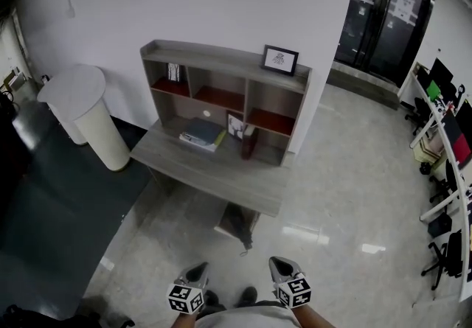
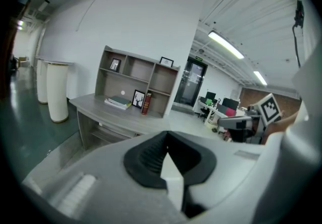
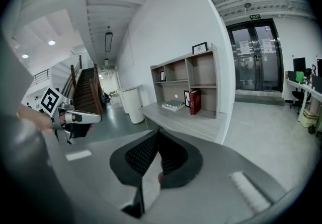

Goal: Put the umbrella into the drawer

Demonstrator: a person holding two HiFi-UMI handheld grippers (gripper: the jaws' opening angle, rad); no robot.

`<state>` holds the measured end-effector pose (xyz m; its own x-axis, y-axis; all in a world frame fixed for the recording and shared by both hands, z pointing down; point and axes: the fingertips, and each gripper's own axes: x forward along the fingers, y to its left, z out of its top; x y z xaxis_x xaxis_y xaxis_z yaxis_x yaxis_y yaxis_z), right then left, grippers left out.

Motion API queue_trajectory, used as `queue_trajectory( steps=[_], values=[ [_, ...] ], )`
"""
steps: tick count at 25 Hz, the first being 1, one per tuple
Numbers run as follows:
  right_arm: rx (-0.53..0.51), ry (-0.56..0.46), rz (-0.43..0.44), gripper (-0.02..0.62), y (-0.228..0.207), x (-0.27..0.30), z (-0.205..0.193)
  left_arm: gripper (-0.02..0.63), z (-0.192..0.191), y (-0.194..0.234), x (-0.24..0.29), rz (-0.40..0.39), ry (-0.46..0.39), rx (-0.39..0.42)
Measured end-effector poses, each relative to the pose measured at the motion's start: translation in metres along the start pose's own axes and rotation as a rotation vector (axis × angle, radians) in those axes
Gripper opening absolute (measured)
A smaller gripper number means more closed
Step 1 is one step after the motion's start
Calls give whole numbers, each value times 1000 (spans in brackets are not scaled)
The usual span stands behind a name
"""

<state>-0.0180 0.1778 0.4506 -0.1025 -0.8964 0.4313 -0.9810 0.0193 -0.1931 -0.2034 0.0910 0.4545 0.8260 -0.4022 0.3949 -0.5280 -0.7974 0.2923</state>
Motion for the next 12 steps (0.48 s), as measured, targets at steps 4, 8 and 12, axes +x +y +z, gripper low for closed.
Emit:
queue_trajectory(
  steps=[4,8,12],
  values=[
    [21,-4,-26,5,1,1,-1,3,1,3,0,-26,9,8],
    [52,-7,-47,5,-2,2,-1,3,2,7,0,-46,17,9],
    [63,-17,-54,5,-2,6,5,3,8,13,1,-55,18,10]
  ],
)
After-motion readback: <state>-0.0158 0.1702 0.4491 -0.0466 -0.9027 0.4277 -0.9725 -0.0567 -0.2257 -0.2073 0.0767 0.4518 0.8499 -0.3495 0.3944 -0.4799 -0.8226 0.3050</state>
